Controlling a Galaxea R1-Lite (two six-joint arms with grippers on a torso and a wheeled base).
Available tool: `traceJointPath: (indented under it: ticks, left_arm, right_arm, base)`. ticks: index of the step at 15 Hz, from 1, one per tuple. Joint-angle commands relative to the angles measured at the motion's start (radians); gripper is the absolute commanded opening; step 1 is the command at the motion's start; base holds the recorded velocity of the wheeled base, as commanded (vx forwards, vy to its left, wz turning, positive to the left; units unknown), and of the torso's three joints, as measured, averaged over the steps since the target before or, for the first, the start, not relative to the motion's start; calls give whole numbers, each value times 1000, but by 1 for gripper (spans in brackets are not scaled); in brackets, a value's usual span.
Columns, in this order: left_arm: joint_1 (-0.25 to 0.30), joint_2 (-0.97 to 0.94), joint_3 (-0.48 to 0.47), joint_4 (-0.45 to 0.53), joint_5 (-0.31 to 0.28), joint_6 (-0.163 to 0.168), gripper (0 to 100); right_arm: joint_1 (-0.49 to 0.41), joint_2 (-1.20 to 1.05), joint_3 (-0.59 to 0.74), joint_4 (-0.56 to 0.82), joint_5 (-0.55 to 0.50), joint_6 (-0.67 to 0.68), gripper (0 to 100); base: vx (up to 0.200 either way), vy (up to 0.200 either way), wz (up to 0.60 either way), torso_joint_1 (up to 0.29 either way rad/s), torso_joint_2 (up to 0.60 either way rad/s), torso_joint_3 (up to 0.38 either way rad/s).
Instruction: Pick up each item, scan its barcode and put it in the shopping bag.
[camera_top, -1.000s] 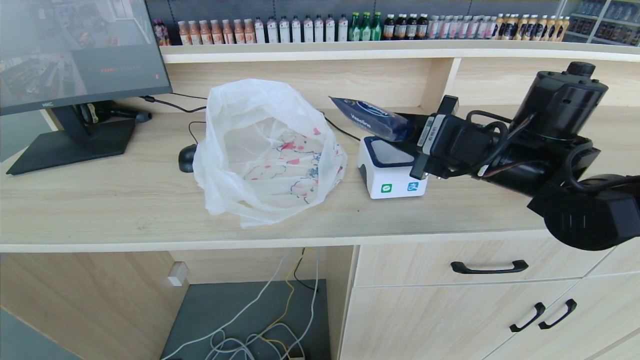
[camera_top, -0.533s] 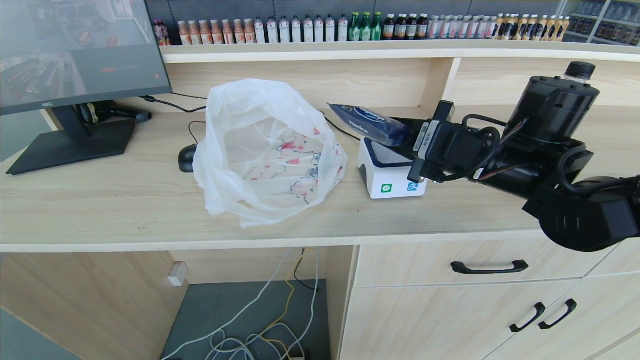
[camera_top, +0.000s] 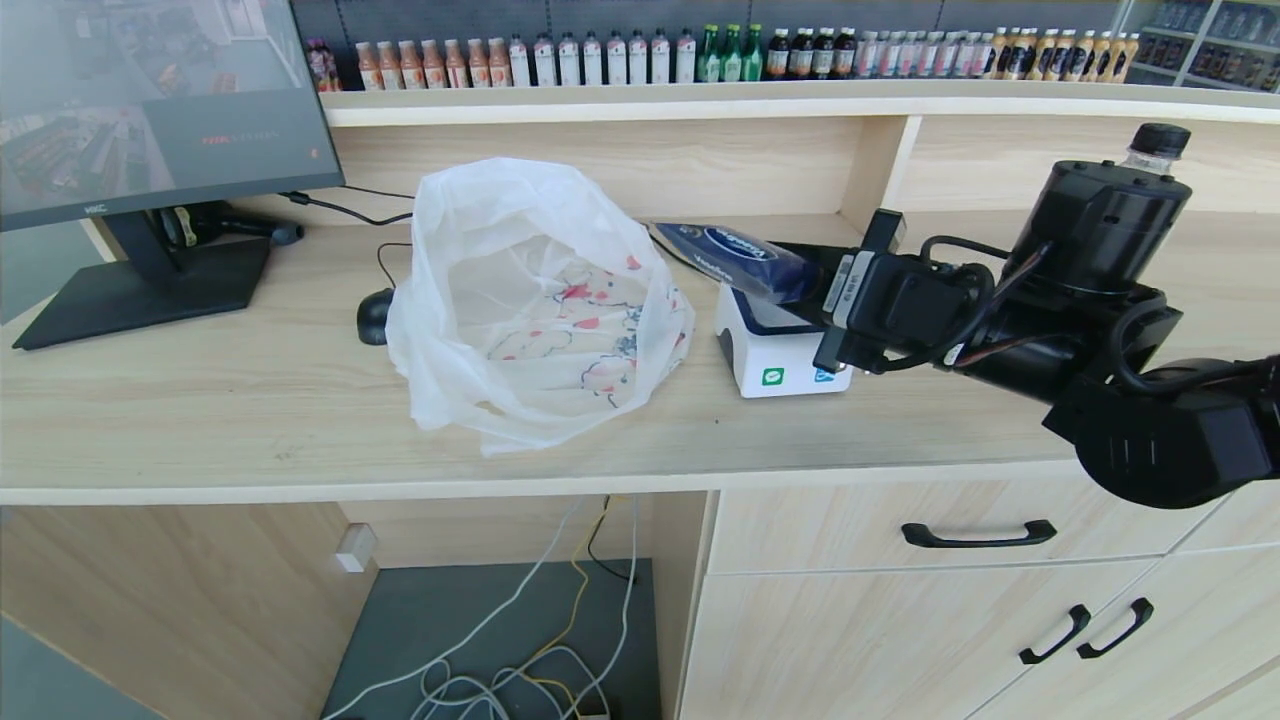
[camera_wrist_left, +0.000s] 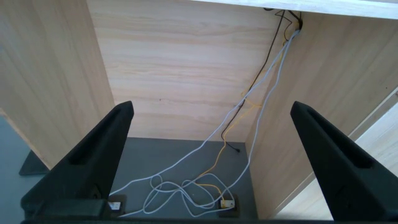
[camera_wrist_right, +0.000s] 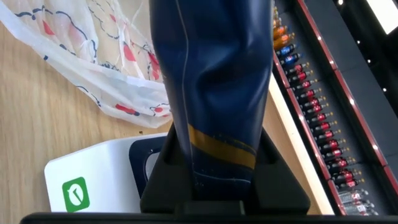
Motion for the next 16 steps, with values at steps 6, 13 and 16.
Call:
traceJointPath:
  ticks: [6, 13, 16]
  left_arm:
    - [0, 0, 0, 0, 0, -1, 100]
    - [0, 0, 0, 0, 0, -1, 100]
    - [0, 0, 0, 0, 0, -1, 100]
  right_arm:
    - [5, 17, 0, 1, 0, -2, 0]
    - [4, 25, -6, 3, 2, -1, 0]
    - [5, 25, -11, 3, 4, -1, 0]
  base:
    - [0, 0, 0, 0, 0, 0]
    - [0, 0, 0, 0, 0, 0]
    - [0, 0, 0, 0, 0, 0]
